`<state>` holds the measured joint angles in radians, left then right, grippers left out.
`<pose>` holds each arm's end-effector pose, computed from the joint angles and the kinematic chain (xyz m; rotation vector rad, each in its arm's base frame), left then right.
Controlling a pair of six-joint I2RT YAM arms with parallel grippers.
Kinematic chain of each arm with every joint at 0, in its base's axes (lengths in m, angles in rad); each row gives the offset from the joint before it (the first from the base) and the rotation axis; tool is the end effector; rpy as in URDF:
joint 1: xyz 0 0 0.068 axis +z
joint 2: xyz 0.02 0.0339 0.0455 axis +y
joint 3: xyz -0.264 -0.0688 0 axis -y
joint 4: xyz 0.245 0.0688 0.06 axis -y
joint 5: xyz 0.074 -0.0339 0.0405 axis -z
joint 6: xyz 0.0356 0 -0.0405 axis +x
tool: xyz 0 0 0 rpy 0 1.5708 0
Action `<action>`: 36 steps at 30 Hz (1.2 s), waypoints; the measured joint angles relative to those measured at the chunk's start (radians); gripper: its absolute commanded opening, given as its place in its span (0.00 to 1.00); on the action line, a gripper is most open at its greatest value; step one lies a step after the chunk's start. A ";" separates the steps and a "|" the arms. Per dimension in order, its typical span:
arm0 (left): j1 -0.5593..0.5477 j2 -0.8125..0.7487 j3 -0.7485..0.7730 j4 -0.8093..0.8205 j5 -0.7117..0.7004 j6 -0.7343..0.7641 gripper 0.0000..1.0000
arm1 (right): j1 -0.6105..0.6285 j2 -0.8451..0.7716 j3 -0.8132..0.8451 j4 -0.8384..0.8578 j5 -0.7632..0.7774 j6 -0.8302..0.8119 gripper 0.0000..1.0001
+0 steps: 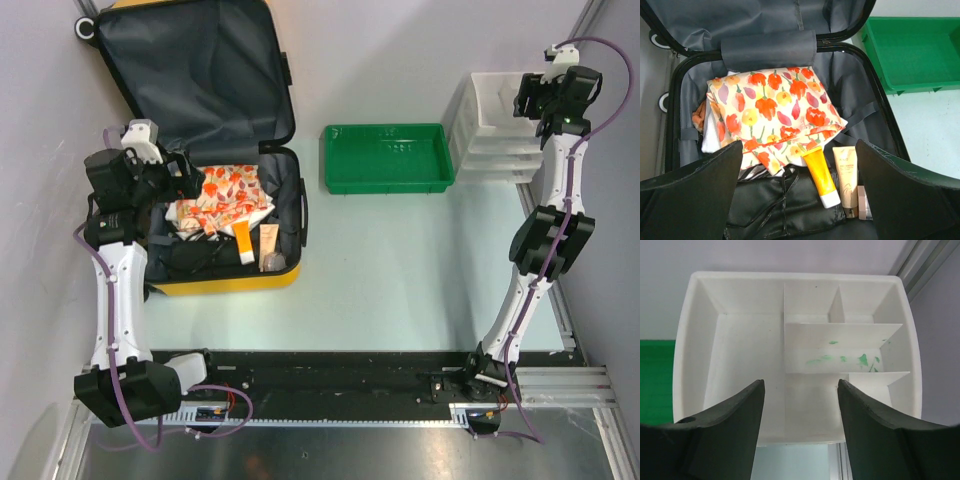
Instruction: Open, take out, and arrange the luggage
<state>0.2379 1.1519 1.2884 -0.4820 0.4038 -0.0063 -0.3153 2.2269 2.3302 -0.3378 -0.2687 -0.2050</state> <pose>0.2439 0.0448 0.4113 0.0394 1.8935 -0.2289 0.5010 -0.1535 0.3825 -0.0919 1.7962 -0.1295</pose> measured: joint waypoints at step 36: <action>0.000 0.021 -0.024 -0.001 -0.028 0.030 0.98 | 0.023 -0.171 -0.355 0.037 0.043 -0.009 0.00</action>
<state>0.2379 1.1732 1.2648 -0.4831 0.3756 0.0238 -0.2920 2.0556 1.9751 -0.3008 -0.2256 -0.2138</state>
